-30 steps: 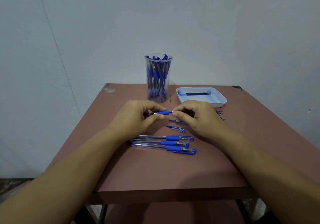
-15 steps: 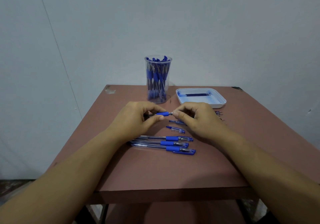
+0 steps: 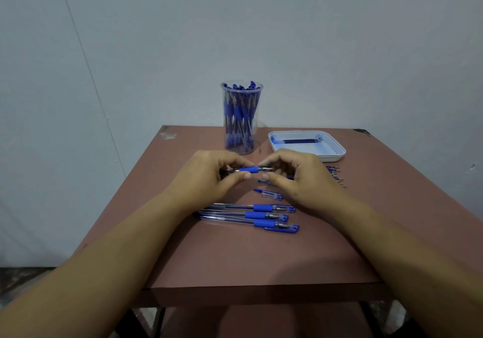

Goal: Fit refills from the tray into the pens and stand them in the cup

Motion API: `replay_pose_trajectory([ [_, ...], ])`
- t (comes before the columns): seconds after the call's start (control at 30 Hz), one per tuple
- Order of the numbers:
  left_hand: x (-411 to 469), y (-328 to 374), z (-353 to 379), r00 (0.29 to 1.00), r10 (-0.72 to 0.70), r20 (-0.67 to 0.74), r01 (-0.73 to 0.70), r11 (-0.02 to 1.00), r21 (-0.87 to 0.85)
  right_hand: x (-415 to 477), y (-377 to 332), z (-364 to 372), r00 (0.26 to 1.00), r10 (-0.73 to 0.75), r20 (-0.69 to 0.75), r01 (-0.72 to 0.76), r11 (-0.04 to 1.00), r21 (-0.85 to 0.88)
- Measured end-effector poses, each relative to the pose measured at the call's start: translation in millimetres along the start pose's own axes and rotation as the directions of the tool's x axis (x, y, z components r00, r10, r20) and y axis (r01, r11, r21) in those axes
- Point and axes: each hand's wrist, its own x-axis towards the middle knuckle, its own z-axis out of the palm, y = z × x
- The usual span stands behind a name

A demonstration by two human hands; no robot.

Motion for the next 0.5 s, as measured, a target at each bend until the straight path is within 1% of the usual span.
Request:
replay_pose_trajectory([
  [0.1, 0.2, -0.7, -0.4, 1.000, 0.010, 0.000, -0.010, 1.000, 0.023, -0.1, -2.2, -0.8, 0.998, 0.052, -0.020, -0.050, 0.995, 0.088],
  [0.23, 0.1, -0.2, -0.6, 1.000, 0.008, 0.007, -0.008, 0.999, 0.039, 2.0, -3.4, -0.2, 0.999, 0.038, -0.002, -0.038, 0.999, 0.005],
  [0.37, 0.1, -1.7, -0.5, 1.000, 0.000, -0.004, 0.000, 1.000, 0.031, 0.3, -3.6, -0.5, 0.999, 0.044, 0.002, -0.044, 0.998, 0.048],
  [0.5, 0.2, -0.7, -0.1, 1.000, 0.002, -0.007, -0.002, 0.999, 0.033, 1.4, -3.6, -1.3, 0.995, 0.096, 0.000, -0.095, 0.991, 0.091],
])
